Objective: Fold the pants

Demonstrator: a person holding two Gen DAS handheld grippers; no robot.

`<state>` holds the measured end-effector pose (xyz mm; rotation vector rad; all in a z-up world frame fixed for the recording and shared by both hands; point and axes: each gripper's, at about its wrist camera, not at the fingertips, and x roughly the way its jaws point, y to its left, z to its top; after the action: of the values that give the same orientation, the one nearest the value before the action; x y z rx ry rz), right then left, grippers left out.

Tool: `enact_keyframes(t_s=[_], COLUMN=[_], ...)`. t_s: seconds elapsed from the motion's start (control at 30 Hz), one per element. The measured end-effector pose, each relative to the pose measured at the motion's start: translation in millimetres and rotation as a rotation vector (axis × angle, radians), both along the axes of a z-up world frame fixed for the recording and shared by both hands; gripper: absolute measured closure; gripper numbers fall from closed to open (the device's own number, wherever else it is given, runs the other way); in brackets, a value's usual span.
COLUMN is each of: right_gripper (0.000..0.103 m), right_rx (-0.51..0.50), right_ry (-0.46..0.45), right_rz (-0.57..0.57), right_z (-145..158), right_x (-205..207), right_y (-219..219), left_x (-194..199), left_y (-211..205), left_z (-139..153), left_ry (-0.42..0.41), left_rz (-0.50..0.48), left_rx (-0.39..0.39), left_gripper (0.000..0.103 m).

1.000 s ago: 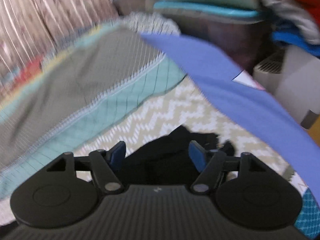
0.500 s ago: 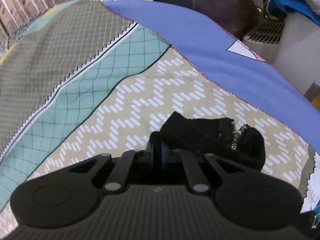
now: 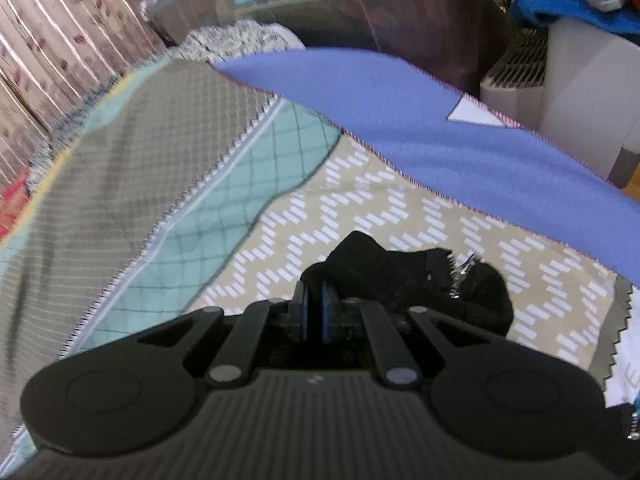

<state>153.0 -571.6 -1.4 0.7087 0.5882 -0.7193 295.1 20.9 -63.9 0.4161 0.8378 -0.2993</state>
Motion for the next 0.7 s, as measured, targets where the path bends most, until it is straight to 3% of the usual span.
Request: enact_keyframes(t_s=[0.07,0.2,0.4,0.53,0.63,0.7], right_gripper=[0.094,0.094,0.094,0.094,0.094,0.093], right_rx=[0.013,0.033,0.068,0.115,0.175,0.228], right_ry=[-0.052,-0.177,-0.374,-0.433,-0.385,-0.307], right_rz=[0.002,0.016,0.035,-0.01,-0.085,-0.116], right_z=[15,53,87,66,22,-17], right_x=[-14,-58,-166,-252,-301,-316], right_y=[1,8,20,22,24,25], left_x=[-15,-53,-141,-205,-249,-268], left_y=[1,19,52,76,90,96], left_z=[14,60,109,110,91,69], left_ry=[-0.042,-0.131,-0.234,-0.215,-0.143,-0.068], left_rz=[-0.005,0.015,0.033,0.034,0.044,0.074], left_rx=[0.001,-0.067,-0.165,-0.241,-0.266,-0.269], left_gripper=[0.092,0.092,0.092,0.091,0.091,0.09])
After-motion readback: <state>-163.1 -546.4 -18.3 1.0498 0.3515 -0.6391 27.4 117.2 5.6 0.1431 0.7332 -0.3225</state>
